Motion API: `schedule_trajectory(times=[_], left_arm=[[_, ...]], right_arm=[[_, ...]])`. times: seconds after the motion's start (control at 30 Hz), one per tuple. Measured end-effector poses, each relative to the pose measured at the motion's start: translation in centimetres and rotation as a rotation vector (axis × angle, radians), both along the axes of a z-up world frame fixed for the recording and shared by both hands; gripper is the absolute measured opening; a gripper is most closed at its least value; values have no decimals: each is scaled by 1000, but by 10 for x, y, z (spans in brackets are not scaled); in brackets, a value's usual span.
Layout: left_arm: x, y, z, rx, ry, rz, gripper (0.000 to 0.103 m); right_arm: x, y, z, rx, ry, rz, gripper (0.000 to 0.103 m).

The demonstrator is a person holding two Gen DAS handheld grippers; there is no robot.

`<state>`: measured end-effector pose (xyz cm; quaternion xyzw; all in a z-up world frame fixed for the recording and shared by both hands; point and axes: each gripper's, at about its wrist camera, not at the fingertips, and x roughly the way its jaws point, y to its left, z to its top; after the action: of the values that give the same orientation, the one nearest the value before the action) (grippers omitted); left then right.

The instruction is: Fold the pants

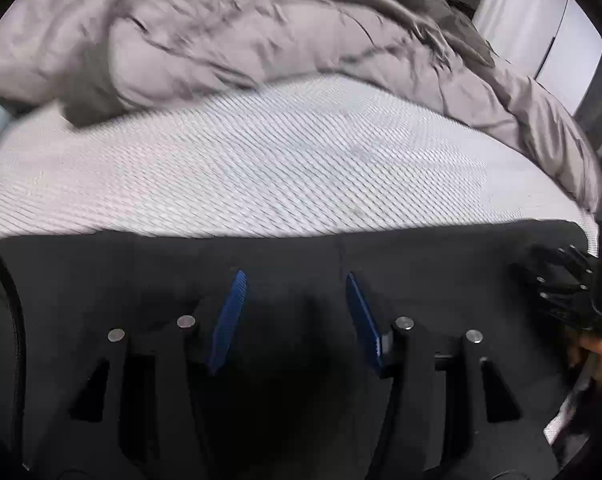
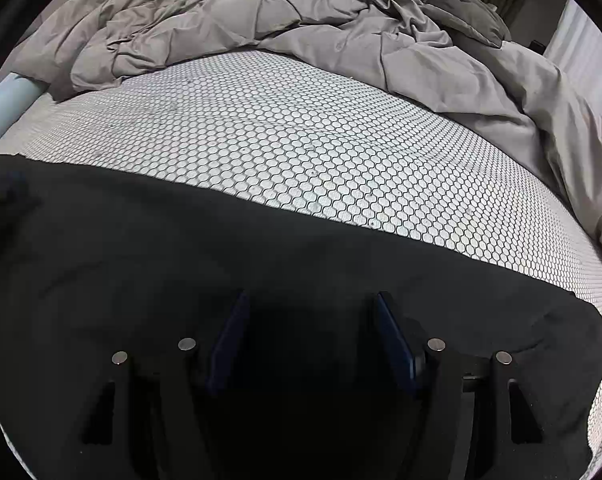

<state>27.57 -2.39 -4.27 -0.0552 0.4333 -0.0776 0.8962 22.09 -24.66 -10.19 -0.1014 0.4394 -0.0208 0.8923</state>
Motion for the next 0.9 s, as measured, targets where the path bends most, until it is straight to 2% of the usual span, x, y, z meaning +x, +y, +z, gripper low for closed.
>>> schedule_trajectory(times=[0.07,0.17,0.2,0.23,0.3,0.33,0.37,0.4,0.5,0.53,0.63,0.7,0.73,0.77,0.83,0.87,0.9], left_arm=[[-2,25,6,40,-20,74,51],[0,74,-7,65,35,200,49],[2,94,-20,90,77,251,40],[2,105,-28,101,98,275,36],[-4,133,-34,63,89,315,33],[-9,146,-32,86,93,377,26],[-15,158,-28,139,90,451,22],[-19,166,-26,156,87,485,19],[-42,183,-16,1,51,460,17],[-49,181,-12,-15,32,432,18],[-60,157,-12,-6,15,269,19],[-55,144,-26,68,66,231,19],[-53,144,-34,90,87,231,20],[-54,149,-35,75,86,245,20],[-60,166,-31,95,83,338,18],[-65,175,-31,120,77,391,16],[-70,182,-31,91,74,405,10]], right_arm=[[-3,3,0,-4,1,8,65],[-5,5,-1,-20,3,24,65],[-6,4,-1,-20,2,28,65],[-8,3,-2,-18,4,33,65],[-11,2,-2,-14,6,39,65],[-13,1,-1,-12,7,42,65],[-15,1,-1,-14,7,43,65],[-16,0,-2,-16,9,43,65],[-17,-1,-2,-18,8,43,65],[-17,-1,-2,-19,8,44,65],[-16,1,-2,-28,11,42,65],[-15,3,-3,-32,11,40,65],[-15,3,-3,-35,11,40,65],[-16,4,-3,-38,10,41,65],[-17,3,-3,-32,9,43,65],[-18,2,-3,-28,10,45,65],[-18,1,-3,-23,10,47,66]])
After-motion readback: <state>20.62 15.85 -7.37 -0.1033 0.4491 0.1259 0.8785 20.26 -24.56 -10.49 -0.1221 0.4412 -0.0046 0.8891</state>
